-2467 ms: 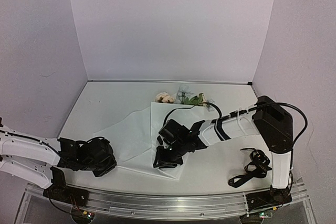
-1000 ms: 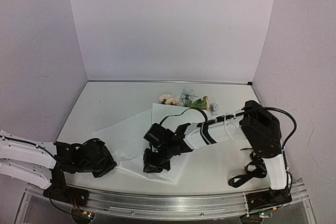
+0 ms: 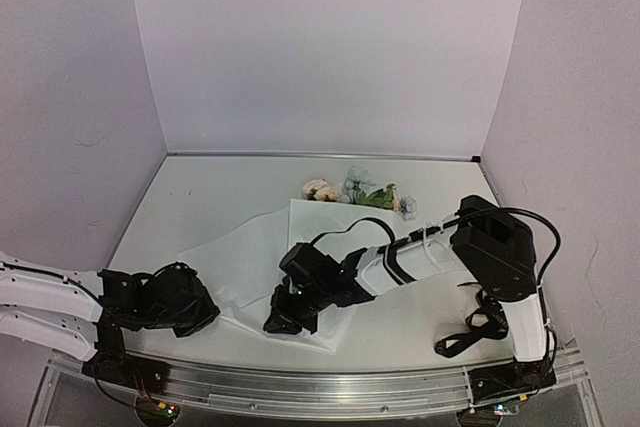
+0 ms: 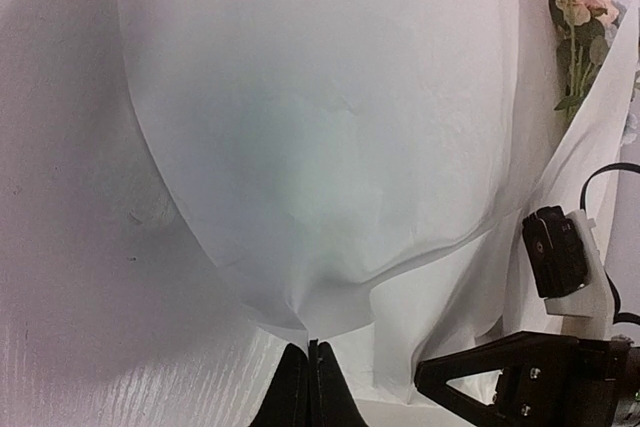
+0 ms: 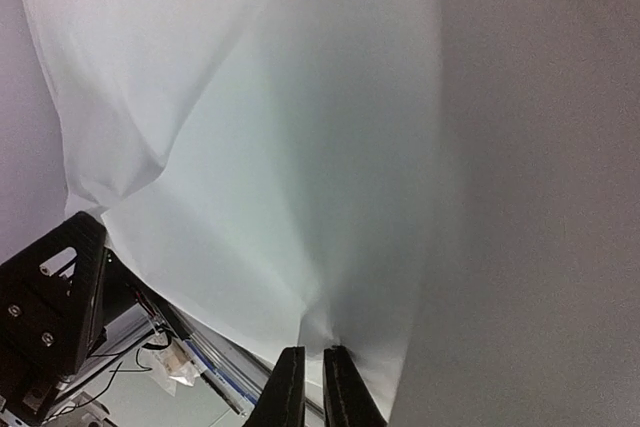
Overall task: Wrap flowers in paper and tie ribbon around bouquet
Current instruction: Pick up the two-thirds-folded wrapping paper from the center of the board, then fold the 2/3-folded wrapping paper at the center of the board.
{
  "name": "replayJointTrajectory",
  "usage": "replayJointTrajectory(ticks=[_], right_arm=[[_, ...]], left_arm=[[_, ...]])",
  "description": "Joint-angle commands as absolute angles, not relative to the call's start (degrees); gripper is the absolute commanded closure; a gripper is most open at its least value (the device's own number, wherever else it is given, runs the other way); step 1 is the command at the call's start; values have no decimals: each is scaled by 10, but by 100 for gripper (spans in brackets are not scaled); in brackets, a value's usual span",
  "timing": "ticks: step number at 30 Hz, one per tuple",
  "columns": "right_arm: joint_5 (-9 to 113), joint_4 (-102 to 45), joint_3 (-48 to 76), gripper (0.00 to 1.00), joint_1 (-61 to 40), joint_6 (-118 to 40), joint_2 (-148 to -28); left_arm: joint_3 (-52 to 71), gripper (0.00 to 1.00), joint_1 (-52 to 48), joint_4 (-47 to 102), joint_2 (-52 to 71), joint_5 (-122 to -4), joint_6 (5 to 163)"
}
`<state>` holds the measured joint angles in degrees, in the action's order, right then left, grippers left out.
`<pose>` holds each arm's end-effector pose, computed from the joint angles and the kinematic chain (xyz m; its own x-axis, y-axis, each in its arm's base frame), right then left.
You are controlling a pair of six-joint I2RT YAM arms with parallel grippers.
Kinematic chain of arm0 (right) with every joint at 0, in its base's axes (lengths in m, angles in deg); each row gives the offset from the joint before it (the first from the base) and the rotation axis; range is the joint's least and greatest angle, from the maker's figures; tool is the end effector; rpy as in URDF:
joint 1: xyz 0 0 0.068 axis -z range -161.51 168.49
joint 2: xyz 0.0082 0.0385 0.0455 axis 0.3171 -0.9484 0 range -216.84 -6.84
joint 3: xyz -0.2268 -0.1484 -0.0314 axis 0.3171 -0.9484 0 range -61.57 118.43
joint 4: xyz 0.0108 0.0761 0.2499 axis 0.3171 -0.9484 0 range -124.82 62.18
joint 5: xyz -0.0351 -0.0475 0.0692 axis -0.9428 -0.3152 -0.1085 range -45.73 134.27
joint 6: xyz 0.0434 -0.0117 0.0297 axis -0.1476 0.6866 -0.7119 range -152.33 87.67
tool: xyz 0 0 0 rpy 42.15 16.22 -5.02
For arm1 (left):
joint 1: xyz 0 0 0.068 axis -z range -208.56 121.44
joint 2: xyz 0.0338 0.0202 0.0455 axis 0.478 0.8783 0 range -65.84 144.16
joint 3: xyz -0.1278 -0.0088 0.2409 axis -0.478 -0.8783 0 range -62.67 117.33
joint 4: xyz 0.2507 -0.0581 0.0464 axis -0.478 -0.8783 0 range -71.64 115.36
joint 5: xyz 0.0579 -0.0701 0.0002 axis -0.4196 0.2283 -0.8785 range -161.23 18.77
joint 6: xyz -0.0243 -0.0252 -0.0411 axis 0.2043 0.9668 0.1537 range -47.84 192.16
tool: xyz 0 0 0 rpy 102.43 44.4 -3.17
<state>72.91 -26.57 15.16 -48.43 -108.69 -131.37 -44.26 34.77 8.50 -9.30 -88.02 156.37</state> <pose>0.1613 0.4217 0.1134 -0.9773 -0.1178 0.1761 0.0558 0.6587 0.7504 0.0838 -0.1440 0.1411 -0.8142 -0.5010 -0.2933 -0.2870 0.7865 -0.5469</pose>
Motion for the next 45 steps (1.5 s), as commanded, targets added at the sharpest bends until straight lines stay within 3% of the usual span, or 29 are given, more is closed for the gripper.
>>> replayJointTrajectory(ticks=[1,18,29,35,45], right_arm=[[736,-258,140,92,-489,-1091,-1312],[756,-265,137,91,-487,-1069,-1321],[941,-226,164,91,-457,-1019,-1287],[997,-213,120,91,-439,-997,-1236],[963,-209,-32,91,-390,-959,-1137]], left_arm=[[-407,100,350,92,-113,-905,1489],[-340,100,382,248,-79,-776,1195],[-329,100,382,270,-19,-725,1132],[-310,100,382,272,1,-714,1106],[-242,100,382,280,91,-668,1068]])
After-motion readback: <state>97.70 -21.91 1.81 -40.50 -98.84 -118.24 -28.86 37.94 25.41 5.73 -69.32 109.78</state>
